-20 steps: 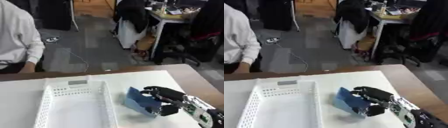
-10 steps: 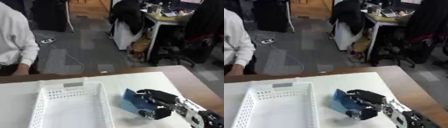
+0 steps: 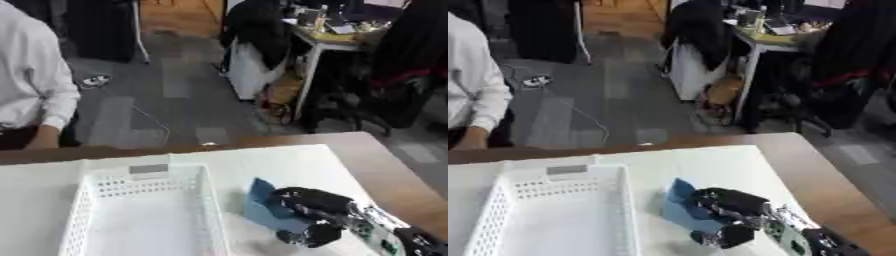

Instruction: Pick up objects on the table and place them in the box.

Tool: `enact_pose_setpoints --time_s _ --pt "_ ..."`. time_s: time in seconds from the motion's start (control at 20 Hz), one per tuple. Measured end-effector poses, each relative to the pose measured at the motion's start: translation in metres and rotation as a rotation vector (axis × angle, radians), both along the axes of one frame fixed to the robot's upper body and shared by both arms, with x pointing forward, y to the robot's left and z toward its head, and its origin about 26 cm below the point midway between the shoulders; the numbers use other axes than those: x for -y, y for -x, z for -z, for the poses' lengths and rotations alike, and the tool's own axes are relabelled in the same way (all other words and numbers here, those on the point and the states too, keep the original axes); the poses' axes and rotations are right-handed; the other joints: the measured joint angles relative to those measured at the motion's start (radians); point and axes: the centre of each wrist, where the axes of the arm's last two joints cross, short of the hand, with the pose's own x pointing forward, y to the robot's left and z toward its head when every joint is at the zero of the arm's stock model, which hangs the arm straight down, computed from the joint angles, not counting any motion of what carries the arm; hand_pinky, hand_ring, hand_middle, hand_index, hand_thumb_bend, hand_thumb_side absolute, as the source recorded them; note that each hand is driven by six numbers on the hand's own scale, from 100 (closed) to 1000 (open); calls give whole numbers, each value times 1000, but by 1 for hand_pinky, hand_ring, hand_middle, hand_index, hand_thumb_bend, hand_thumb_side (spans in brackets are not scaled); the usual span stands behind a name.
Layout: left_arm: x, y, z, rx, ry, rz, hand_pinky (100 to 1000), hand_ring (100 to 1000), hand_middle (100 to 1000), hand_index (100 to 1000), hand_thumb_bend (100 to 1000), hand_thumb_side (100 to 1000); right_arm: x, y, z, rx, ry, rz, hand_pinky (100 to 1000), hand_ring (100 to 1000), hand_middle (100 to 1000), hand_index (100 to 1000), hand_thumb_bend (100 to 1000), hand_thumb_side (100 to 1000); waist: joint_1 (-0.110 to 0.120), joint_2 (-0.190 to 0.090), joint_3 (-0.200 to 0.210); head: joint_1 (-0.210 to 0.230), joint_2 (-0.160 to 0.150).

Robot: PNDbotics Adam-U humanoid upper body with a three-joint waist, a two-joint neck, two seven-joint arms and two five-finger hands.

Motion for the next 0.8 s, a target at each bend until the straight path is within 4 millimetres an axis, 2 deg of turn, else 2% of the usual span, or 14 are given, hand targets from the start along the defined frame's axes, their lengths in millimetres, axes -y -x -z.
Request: enact_pose_setpoints --time_s 0.4,0.55,0.6,0.65,0.7,0.75,0.8 --pt "0 0 0 2 -8 -2 464 371 526 602 699 838 1 0 3 -22 24 -8 1000 1000 100 1000 354 915 0 0 -1 13 1" --pt "0 0 0 3 -11 -2 464 371 526 602 699 839 1 0 4 -26 36 -4 823 1000 100 1000 376 866 0 0 -1 16 1" --pt "0 0 0 4 -12 -2 464 371 526 602 699 839 1 0 3 -27 40 -1 813 1000 100 1000 378 863 0 0 -1 16 1" --pt "0 0 0 5 -13 -1 464 371 526 601 699 839 2 0 3 -27 43 3 691 1000 100 1000 381 825 0 0 -1 16 1" --pt "0 0 -1 7 -13 -1 464 371 526 601 699 839 2 0 3 -25 44 8 671 1000 100 1000 379 821 0 0 -1 16 1" --pt "0 0 -1 8 -14 -1 464 371 526 601 699 839 3 0 4 -23 43 15 468 825 100 986 381 780 0 0 -1 16 1" --pt "0 0 -1 8 -14 -1 464 371 526 601 699 839 3 0 4 -20 39 22 444 794 100 980 377 774 1 0 -1 16 1"
